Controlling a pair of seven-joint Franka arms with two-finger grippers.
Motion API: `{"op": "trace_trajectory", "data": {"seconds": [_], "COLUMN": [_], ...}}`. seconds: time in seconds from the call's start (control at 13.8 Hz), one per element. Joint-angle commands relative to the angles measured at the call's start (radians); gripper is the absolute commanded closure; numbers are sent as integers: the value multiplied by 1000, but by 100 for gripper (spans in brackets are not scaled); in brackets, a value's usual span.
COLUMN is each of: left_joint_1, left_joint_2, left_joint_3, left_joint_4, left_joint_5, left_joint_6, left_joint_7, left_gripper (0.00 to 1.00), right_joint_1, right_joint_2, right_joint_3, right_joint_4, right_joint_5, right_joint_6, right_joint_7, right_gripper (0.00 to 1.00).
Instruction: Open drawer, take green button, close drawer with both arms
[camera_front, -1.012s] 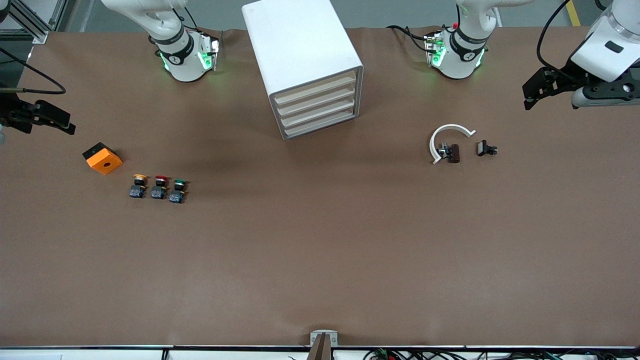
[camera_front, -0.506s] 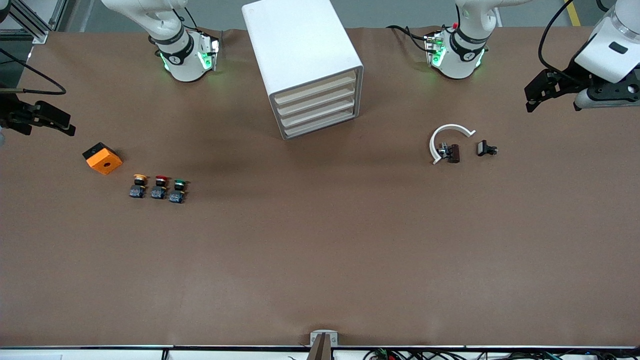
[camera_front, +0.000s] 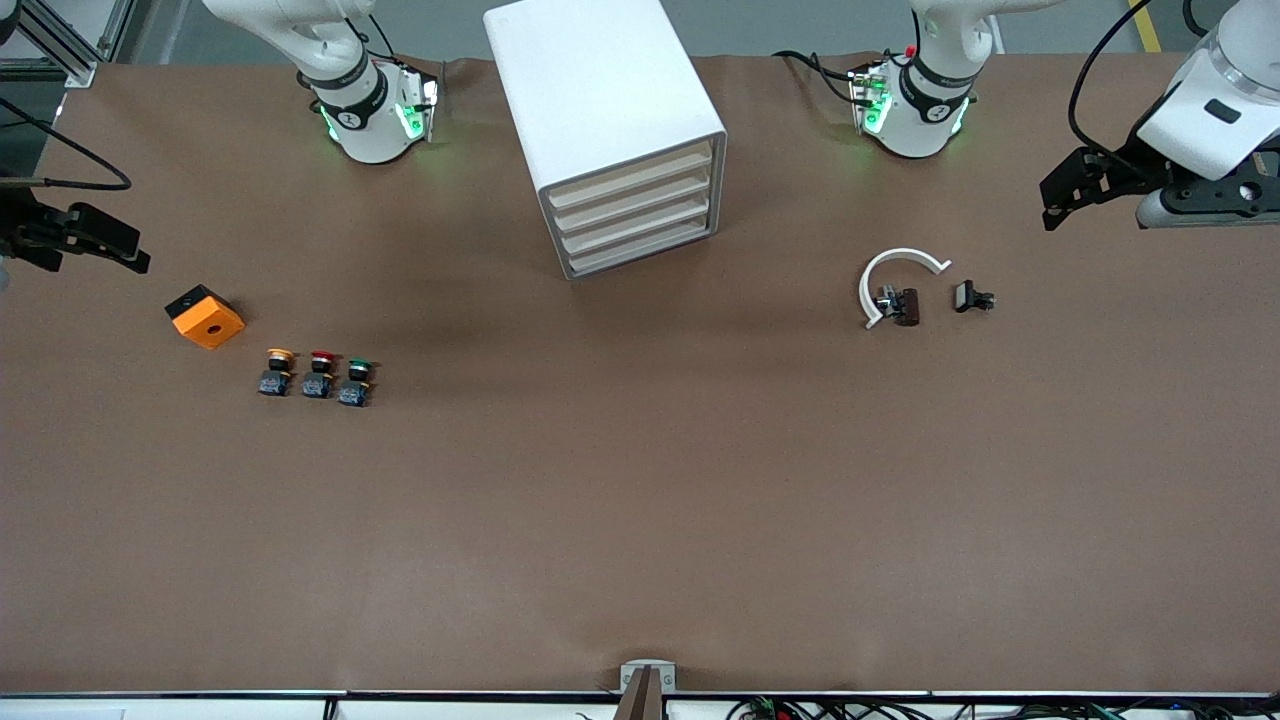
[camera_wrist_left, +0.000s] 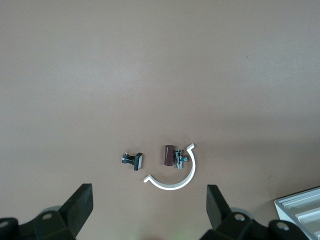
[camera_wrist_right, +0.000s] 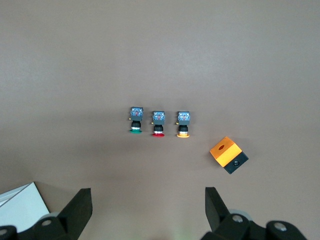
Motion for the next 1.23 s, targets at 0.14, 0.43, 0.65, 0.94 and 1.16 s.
{"op": "trace_trajectory", "data": {"seconds": [0.14,0.43,0.65,0.94,1.16], "left_joint_1": [17,23,26,25,23], "left_joint_2": [10,13,53,74,77], "left_joint_3": [-5,-2,-2,-4,-4], "left_joint_4": [23,38,89,106,112], "left_joint_5": [-15,-13,-12,-9,-9], "left_joint_6": [-10,-17,-22,-25,-27], "left_joint_7": [10,15,13,12,12], "left_gripper": [0,0,0,0,0], "right_joint_1": [-20,-22,-22,-22,-22], "right_joint_2": [-12,-15,-14,-14,-14], "right_joint_3": [8,6,5,5,5], "right_joint_4": [16,22,27,27,27], "right_joint_5": [3,3,-5,-6,-6], "right_joint_6": [16,16,12,10,10], "right_joint_7": [-11,-16,-22,-22,-22], "right_gripper": [0,0,0,0,0]}}
